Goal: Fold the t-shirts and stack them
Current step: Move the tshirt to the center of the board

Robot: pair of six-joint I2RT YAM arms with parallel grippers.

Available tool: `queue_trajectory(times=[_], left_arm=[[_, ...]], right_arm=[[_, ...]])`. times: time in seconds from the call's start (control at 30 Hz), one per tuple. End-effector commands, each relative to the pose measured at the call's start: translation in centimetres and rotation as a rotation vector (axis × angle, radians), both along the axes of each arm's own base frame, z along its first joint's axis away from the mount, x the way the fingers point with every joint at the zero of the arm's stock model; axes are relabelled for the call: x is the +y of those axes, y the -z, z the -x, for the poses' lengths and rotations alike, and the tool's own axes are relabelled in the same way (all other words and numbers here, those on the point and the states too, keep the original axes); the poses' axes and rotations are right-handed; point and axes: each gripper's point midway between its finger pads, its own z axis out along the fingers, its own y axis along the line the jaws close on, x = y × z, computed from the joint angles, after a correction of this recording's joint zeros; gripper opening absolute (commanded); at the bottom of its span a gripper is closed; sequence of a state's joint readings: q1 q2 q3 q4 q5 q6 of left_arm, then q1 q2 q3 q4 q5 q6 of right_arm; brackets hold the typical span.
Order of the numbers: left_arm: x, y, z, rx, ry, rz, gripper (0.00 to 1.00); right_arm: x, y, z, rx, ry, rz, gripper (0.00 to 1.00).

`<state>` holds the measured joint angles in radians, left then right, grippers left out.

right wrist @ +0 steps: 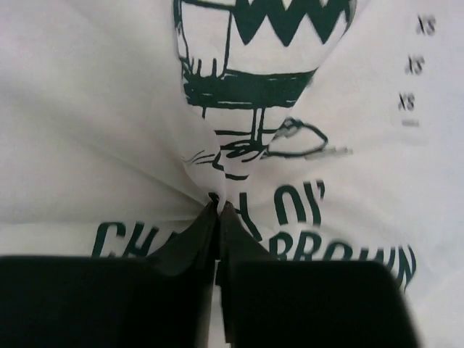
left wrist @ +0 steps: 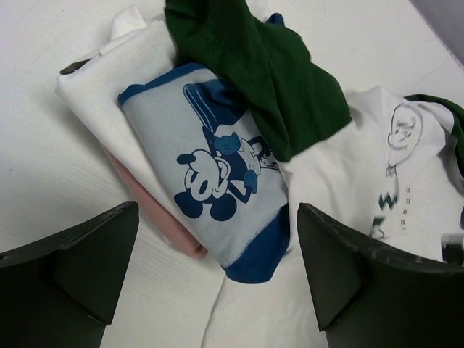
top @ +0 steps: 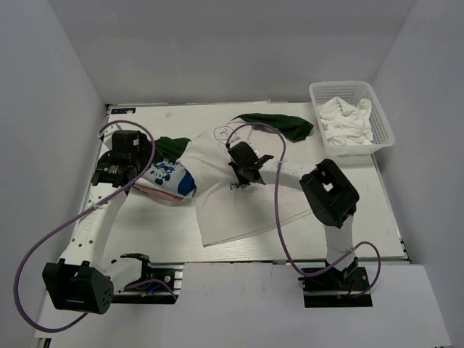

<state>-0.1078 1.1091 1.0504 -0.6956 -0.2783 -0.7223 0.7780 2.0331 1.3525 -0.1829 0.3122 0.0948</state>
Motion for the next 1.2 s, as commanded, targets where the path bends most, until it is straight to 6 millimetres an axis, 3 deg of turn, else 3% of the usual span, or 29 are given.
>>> queue_trajectory(times=[0.0, 0.03, 0.1, 0.13, 0.2, 0.23, 0.3, 0.33, 0.43, 0.47, 0.53, 0.6, 0.63, 0.7, 0.8, 0.83, 0.87, 0.93, 1.0, 1.1, 1.17], left_arm=[[0.1, -0.2, -0.2, -0.024, -0.002, 0.002, 1.00], [0.1, 0.1, 0.0, -0.015, -0.002, 0.001, 1.00], [0.1, 0.0, -0.2, -0.024, -0.002, 0.002, 1.00], [0.1, 0.4, -0.3, -0.012, -0.002, 0.001, 1.00], [0.0, 0.2, -0.6, -0.013, -0.002, 0.001, 1.00], [-0.1, 0.2, -0.6, -0.012, 0.005, 0.007, 1.00], [-0.3, 0.5, -0.6, -0.003, 0.012, 0.012, 1.00], [-0.5, 0.3, -0.8, -0.012, 0.021, 0.021, 1.00], [-0.7, 0.9, -1.2, 0.002, 0.035, 0.019, 1.00], [-0.7, 0.5, -1.3, -0.007, 0.035, 0.020, 1.00], [-0.8, 0.9, -1.7, 0.010, 0.035, 0.019, 1.00], [-0.8, 1.0, -2.0, 0.014, 0.035, 0.018, 1.00], [-1.0, 1.6, -2.0, 0.039, 0.042, 0.022, 1.00], [-1.0, 1.4, -2.4, 0.039, 0.042, 0.022, 1.00], [-1.5, 2.3, -2.9, 0.076, 0.058, 0.035, 1.00], [-1.5, 2.4, -3.3, 0.068, 0.058, 0.035, 1.00], [-1.7, 2.6, -3.6, 0.071, 0.074, 0.031, 1.00], [-2.3, 3.5, -4.3, 0.095, 0.098, 0.031, 1.00], [-3.2, 2.7, -5.5, 0.075, 0.140, 0.034, 1.00], [-4.2, 3.2, -6.9, 0.084, 0.193, 0.053, 1.00], [-4.6, 4.5, -7.2, 0.117, 0.219, 0.057, 1.00]], right_arm=[[-5.8, 2.6, 4.4, 0.149, 0.087, 0.092, 0.00], [-7.3, 4.0, 6.2, 0.205, 0.121, 0.104, 0.00], [-8.9, 3.4, 7.1, 0.229, 0.164, 0.097, 0.00], [-10.7, 4.1, 9.1, 0.284, 0.222, 0.119, 0.00], [-13.0, 3.8, 10.5, 0.305, 0.286, 0.129, 0.00], [-14.6, 4.4, 12.5, 0.352, 0.333, 0.155, 0.00], [-16.0, 4.4, 13.8, 0.382, 0.420, 0.133, 0.00], [-18.2, 4.2, 15.8, 0.402, 0.463, 0.150, 0.00], [-21.1, 3.6, 18.6, 0.455, 0.595, 0.129, 0.00], [-21.3, 3.1, 19.0, 0.448, 0.622, 0.099, 0.00], [-23.2, 3.4, 21.1, 0.491, 0.680, 0.122, 0.05], [-22.4, 2.6, 21.2, 0.489, 0.695, 0.032, 0.12], [-22.9, 2.0, 21.3, 0.480, 0.732, 0.017, 0.23], [-24.4, 1.5, 21.7, 0.462, 0.791, 0.059, 0.31], [-24.3, 0.5, 21.3, 0.435, 0.841, -0.007, 0.49], [-24.4, 0.1, 20.9, 0.420, 0.852, -0.025, 0.67], [-24.2, -0.1, 20.6, 0.409, 0.845, -0.040, 0.78], [-23.6, -1.4, 19.0, 0.364, 0.779, -0.060, 0.90], [-22.8, -3.1, 17.3, 0.310, 0.719, -0.088, 0.90], [-20.0, -6.5, 14.0, 0.207, 0.569, -0.214, 0.90], [-17.4, -8.4, 13.0, 0.182, 0.435, -0.328, 0.90]])
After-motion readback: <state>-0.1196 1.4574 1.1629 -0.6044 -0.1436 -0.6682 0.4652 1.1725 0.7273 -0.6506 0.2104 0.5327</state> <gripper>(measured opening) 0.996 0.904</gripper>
